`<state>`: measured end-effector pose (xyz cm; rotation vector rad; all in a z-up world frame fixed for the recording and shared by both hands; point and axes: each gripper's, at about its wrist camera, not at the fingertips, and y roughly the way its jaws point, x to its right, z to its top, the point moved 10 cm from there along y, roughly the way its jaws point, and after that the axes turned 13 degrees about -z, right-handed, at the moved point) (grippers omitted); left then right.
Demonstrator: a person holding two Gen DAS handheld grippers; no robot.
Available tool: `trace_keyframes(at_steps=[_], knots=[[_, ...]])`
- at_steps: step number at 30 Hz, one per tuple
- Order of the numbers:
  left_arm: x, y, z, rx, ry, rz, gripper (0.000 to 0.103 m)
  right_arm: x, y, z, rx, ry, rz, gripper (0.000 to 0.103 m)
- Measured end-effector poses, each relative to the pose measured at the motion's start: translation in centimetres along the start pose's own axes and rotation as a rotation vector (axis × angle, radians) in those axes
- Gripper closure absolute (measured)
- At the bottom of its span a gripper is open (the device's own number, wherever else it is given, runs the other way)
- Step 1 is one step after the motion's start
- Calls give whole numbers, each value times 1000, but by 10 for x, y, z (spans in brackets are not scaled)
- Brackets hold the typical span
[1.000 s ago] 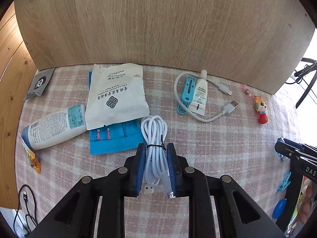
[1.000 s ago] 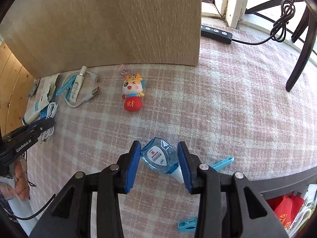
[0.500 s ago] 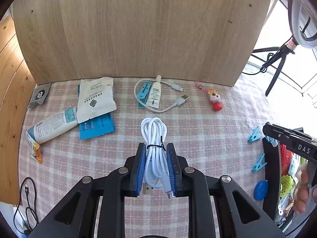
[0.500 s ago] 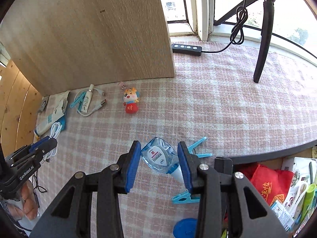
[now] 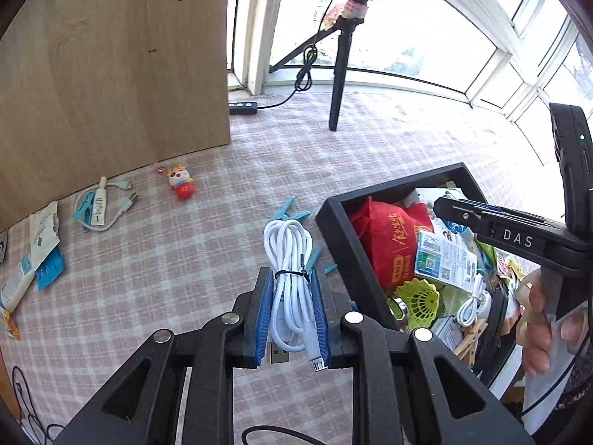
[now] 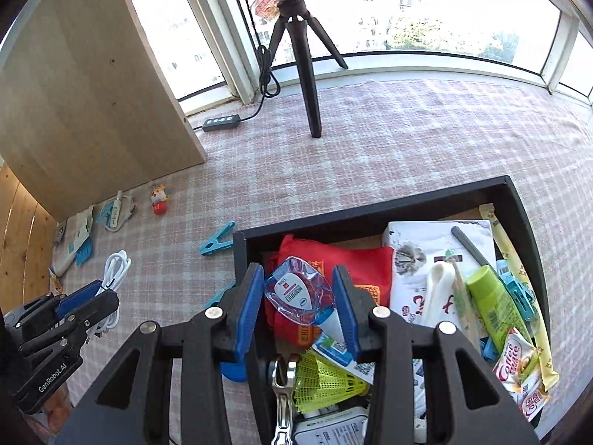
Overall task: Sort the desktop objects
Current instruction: 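Carry the cable and bottle to the black tray and release both, then grasp the white shower cap packet with the left tool while the right tool grasps the toy figure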
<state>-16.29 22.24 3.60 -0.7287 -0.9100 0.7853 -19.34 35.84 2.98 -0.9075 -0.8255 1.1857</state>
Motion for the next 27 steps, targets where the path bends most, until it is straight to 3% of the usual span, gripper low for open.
trace_keyframes(at_steps=[9,16,17,18,19,27], knots=[[131,30,-39,-117,220,-136,83,112,-17,-28,0,147,-117,65],[192,35,-72,-186,321,-225,83,149,-16,-42,-16,194,-152,65],[199,37,-77,-208,334,-247,77,150,-17,-42,-15,194,-140,65],[203,39,-80,-222,335,-249,56,150,-17,-42,-17,194,-127,64],[203,38,-80,-212,329,-240,49,150,-18,-42,-16,198,-125,61],[182,31,-68,-158,307,-172,60,138,-25,-34,20,188,-107,58]])
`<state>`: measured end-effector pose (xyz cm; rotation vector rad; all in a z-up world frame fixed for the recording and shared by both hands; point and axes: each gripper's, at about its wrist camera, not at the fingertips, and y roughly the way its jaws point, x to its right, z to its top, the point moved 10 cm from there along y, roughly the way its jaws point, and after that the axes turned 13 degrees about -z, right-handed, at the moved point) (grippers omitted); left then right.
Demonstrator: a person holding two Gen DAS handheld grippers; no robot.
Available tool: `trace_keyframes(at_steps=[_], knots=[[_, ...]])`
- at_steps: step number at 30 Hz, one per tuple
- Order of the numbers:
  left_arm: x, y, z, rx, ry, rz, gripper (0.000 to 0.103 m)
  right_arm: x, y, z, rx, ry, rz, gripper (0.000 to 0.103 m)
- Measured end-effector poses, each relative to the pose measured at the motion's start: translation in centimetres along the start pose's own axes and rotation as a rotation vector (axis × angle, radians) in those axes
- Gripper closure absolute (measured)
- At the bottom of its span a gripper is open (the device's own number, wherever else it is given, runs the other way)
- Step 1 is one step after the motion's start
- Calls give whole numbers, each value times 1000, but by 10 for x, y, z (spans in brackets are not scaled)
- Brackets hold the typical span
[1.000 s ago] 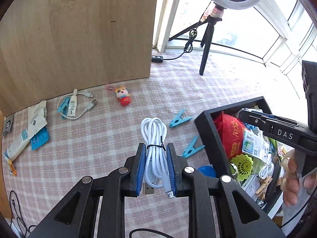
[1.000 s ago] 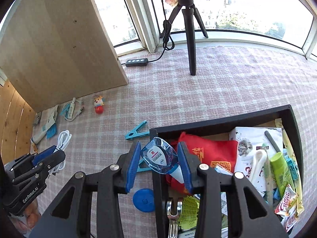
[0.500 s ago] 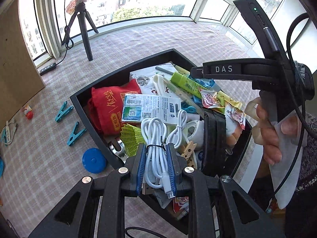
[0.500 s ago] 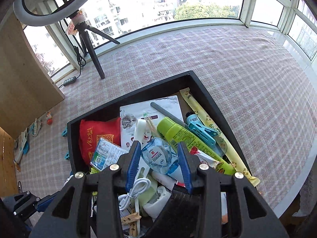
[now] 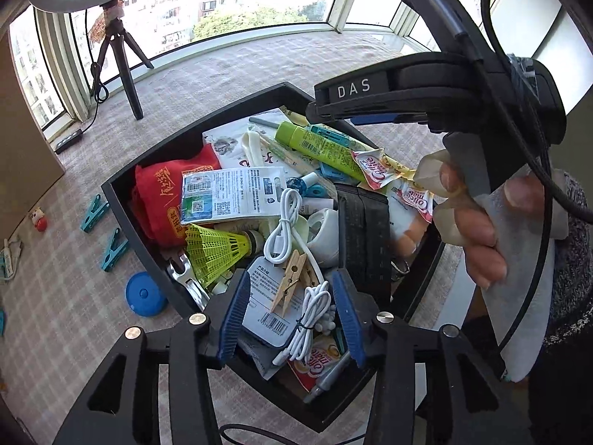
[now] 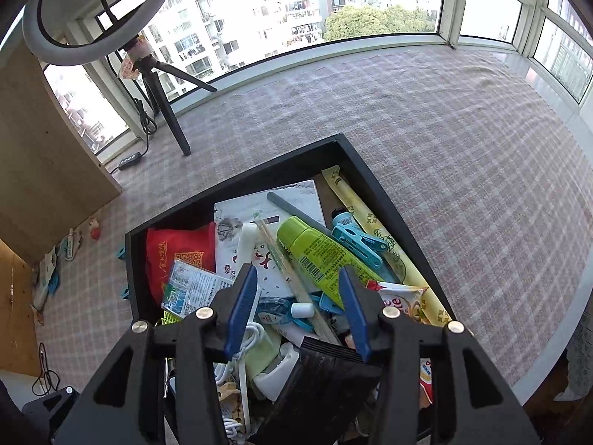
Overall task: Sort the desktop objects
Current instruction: 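Grasp the white shower cap packet with the left tool while the right tool grasps the toy figure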
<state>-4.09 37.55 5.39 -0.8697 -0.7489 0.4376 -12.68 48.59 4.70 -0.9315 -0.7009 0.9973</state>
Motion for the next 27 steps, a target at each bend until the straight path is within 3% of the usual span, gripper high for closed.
trace_keyframes(at_steps=[13,27], knots=[[-94,-37,-9,78,-156,111,63,-87,-5,5,18,-121,84,58],[-285,-122,-43,212,-476,297,66,-230,-5,3,25,-287,203,58]])
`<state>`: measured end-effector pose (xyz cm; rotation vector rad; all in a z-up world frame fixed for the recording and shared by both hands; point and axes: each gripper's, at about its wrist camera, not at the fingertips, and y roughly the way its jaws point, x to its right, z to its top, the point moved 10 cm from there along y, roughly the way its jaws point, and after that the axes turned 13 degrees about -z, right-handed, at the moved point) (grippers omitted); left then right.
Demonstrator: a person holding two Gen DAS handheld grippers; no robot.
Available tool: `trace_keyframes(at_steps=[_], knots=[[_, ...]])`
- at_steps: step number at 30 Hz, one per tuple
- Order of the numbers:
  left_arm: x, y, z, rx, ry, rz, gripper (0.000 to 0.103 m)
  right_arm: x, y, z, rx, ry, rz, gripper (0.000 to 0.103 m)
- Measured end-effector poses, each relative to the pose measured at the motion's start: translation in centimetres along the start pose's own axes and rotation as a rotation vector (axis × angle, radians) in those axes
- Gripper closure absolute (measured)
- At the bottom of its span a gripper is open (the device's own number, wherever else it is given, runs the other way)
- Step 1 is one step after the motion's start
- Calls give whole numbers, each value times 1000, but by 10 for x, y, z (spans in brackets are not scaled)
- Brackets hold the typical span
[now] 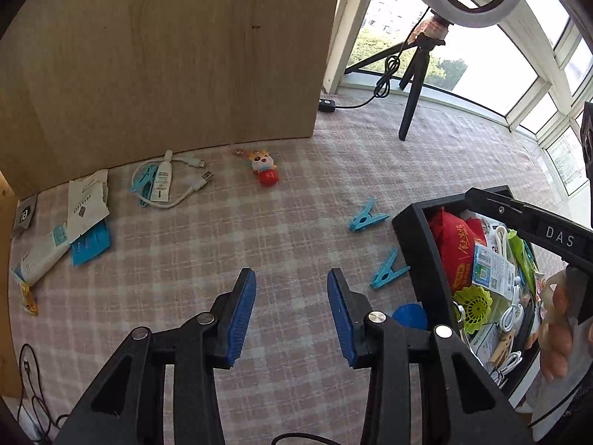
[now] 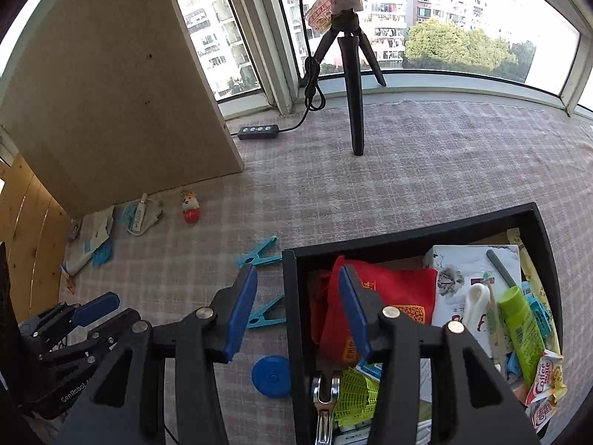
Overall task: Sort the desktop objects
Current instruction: 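Grasp the white shower cap packet with the left tool while the right tool grasps the toy figure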
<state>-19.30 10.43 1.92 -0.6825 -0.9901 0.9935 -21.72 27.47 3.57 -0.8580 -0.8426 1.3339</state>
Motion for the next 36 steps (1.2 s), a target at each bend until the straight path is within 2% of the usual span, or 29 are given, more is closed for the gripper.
trace_keyframes(at_steps=[8,11,14,15,21,25,36], knots=[[-133,-20,20,54,-212,119,66,-67,25,16,-25,-67,31,58],[-170,-23,28,59,-283,136,61,-87,38,23,-43,-84,39,58],[-196,-20,40,60,-317,153,50,-106,50,29,-65,-96,54,58],[-202,-18,44,58,-327,152,47,-113,55,32,-74,-98,59,58],[-228,5,62,25,-354,180,43,-146,83,46,-114,-123,65,58],[-237,23,65,1,-363,200,43,-163,102,51,-142,-137,82,58],[-252,52,62,-33,-354,251,45,-193,142,64,-177,-156,52,58]])
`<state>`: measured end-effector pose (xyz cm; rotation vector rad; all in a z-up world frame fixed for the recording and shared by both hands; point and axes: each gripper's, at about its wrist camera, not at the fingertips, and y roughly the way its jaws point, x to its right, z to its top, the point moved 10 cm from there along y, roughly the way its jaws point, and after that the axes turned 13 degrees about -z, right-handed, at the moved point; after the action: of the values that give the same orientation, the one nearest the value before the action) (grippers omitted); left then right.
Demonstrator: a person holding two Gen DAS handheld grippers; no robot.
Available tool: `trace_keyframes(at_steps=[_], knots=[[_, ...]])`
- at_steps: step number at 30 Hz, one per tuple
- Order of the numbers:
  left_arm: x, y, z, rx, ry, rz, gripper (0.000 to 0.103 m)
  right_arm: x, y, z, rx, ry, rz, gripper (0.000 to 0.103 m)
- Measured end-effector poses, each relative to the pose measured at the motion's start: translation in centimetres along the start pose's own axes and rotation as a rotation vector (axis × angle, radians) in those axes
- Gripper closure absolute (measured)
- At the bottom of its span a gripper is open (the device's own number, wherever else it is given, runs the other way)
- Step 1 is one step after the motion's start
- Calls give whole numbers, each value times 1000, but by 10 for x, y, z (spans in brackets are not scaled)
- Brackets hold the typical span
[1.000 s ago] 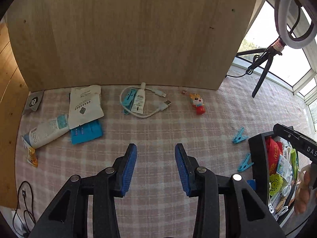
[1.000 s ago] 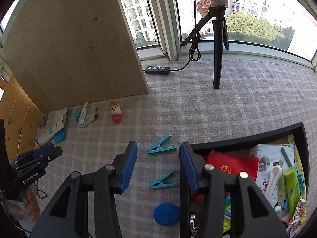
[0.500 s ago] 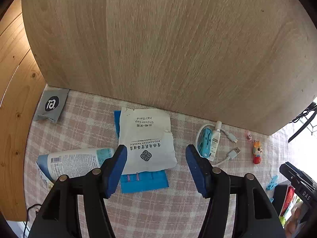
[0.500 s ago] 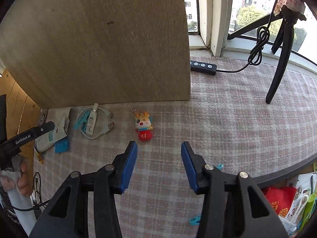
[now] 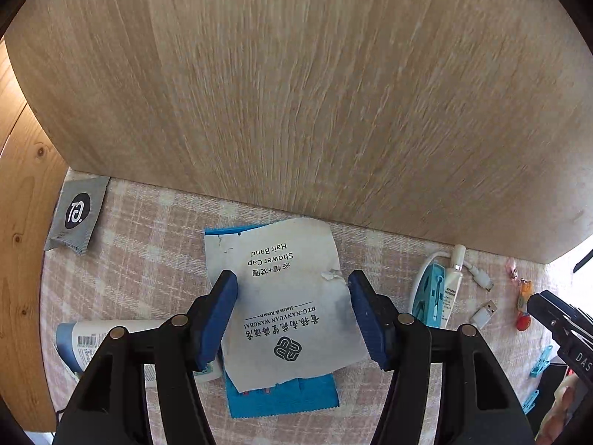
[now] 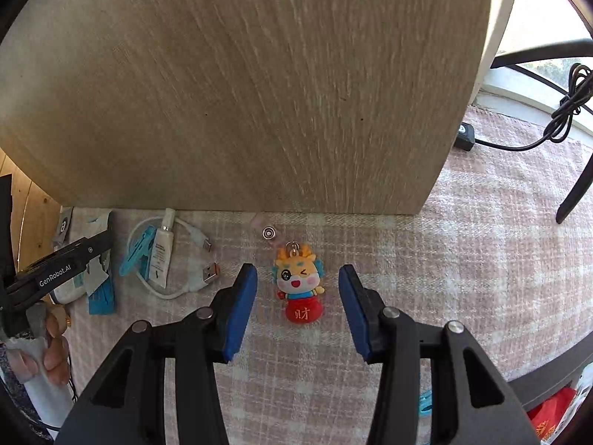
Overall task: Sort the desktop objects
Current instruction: 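Grasp the white shower cap packet with the left tool while the right tool grasps the toy figure, then carry the packet and toy figure to the black tray and release both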
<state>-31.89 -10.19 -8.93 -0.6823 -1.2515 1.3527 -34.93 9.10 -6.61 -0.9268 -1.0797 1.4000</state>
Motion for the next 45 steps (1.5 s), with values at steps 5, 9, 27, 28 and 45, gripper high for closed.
trace_keyframes(at_steps=[5,9,27,28,45], knots=[[0,4,-1,2,2,10,49,-5,11,13,1,-12,-39,65],[4,3,-5,-3,-7,-31,52,-4,19,14,-15,-14,-40,70],[30,-16,-48,28,12,-76,81,18,8,-15,-12,-11,-27,78],[33,-19,-51,31,13,-86,82,20,5,-19,-9,-7,-25,78],[64,-110,-61,134,125,-156,88,53,-76,-86,79,51,25,78]])
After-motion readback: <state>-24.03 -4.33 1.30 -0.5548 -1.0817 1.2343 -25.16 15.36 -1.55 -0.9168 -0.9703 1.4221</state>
